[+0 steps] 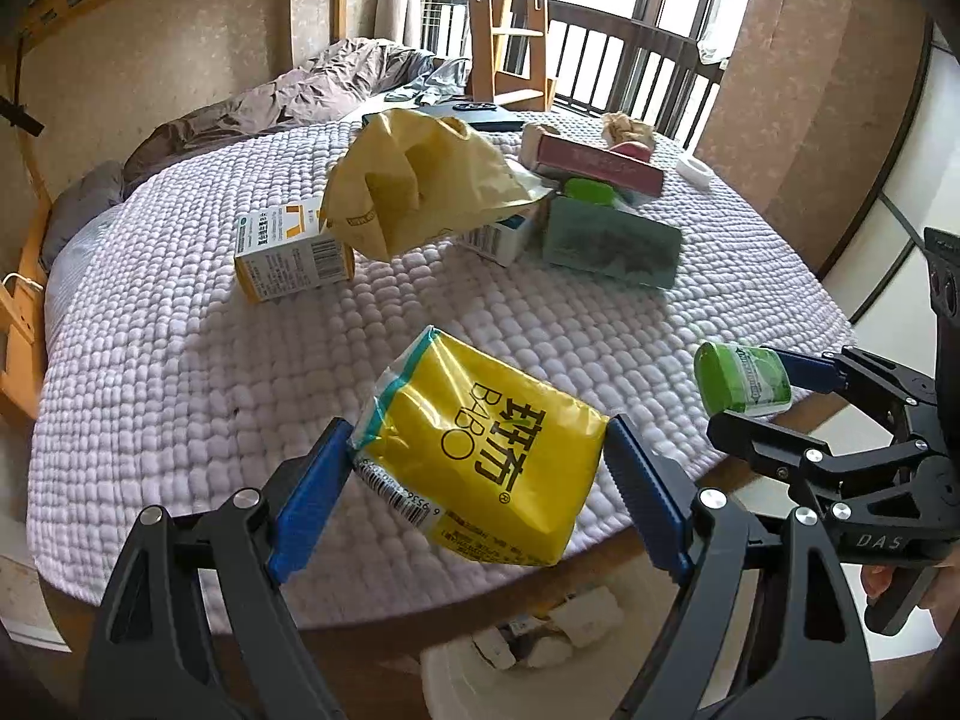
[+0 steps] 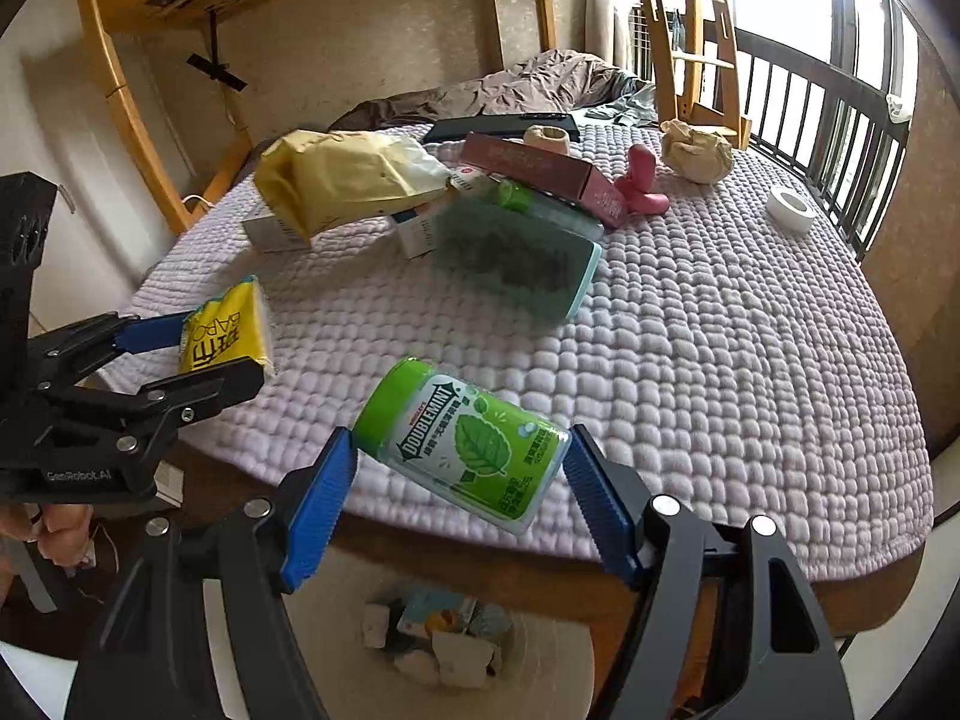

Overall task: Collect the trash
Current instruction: 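Carry the yellow packet and green gum bottle with both tools over the bin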

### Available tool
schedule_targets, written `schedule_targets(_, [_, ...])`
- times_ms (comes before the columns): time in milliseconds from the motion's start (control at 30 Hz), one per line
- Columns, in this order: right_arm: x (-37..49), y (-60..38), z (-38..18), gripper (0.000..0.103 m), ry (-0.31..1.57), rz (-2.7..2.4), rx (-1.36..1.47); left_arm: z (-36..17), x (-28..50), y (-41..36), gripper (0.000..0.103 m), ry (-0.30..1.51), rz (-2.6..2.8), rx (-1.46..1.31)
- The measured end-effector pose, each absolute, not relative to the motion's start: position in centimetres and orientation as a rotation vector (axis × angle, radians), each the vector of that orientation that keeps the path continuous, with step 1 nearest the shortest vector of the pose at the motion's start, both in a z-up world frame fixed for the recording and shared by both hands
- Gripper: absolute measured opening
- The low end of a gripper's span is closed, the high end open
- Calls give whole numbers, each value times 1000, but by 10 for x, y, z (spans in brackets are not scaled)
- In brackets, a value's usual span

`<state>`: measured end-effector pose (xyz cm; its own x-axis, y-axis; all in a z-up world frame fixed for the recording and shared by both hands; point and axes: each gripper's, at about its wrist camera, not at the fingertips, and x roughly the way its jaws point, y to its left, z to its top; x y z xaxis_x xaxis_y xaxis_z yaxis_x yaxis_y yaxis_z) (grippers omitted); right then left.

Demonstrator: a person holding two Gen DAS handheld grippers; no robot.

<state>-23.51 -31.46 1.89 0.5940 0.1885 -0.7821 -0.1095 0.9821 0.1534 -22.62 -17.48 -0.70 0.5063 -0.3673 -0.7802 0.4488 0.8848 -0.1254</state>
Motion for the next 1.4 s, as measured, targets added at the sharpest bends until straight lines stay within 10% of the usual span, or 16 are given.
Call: schedule_targets(1400, [-334,-305,-15,70,1097,254,72,-60,-322,-191,86,1071,-537,219])
